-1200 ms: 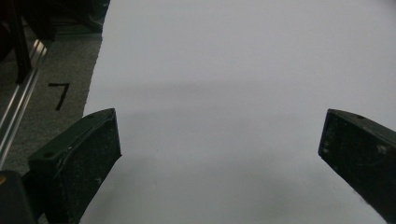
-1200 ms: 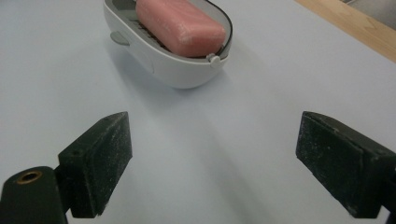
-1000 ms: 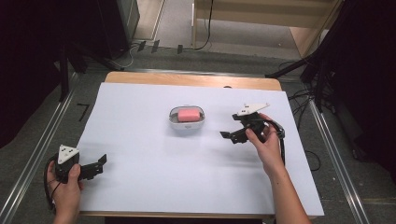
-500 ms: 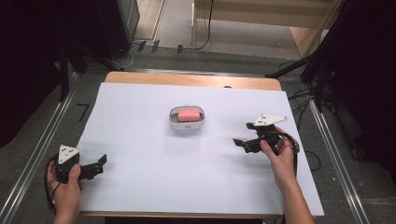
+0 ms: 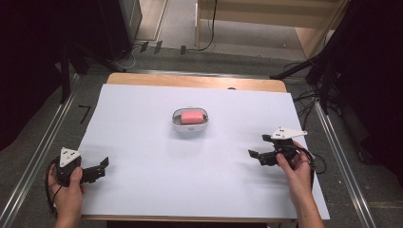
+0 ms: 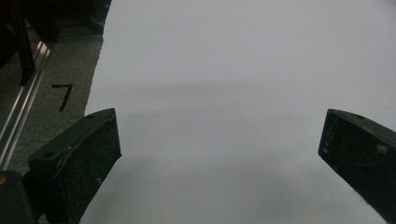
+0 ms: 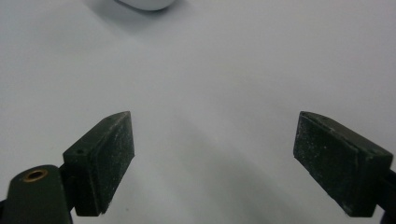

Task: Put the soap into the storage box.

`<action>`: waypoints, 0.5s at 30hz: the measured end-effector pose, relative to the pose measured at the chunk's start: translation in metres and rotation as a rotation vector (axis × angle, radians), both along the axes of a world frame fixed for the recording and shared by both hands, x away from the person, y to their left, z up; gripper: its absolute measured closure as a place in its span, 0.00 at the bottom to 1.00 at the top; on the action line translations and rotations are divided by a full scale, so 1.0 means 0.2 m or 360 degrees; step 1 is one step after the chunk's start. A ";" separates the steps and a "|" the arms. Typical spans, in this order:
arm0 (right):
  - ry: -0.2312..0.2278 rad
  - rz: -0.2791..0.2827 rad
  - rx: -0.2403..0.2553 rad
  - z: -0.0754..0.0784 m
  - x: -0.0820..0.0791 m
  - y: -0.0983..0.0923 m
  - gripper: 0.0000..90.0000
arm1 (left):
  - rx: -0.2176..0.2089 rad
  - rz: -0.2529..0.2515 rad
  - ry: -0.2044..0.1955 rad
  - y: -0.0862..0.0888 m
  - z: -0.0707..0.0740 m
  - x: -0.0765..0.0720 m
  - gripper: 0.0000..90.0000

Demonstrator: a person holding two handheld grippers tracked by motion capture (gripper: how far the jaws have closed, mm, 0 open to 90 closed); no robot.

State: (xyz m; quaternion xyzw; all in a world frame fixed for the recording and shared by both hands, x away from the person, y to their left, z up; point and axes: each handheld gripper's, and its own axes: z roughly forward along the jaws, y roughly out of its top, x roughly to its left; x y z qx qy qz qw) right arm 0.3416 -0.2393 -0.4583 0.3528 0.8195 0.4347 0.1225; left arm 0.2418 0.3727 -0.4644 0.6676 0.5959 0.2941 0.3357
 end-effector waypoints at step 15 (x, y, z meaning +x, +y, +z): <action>0.0025 -0.0116 0.0074 -0.09 -0.21 -0.21 0.14 | 0.0025 0.0005 0.0003 -0.01 0.00 0.00 0.00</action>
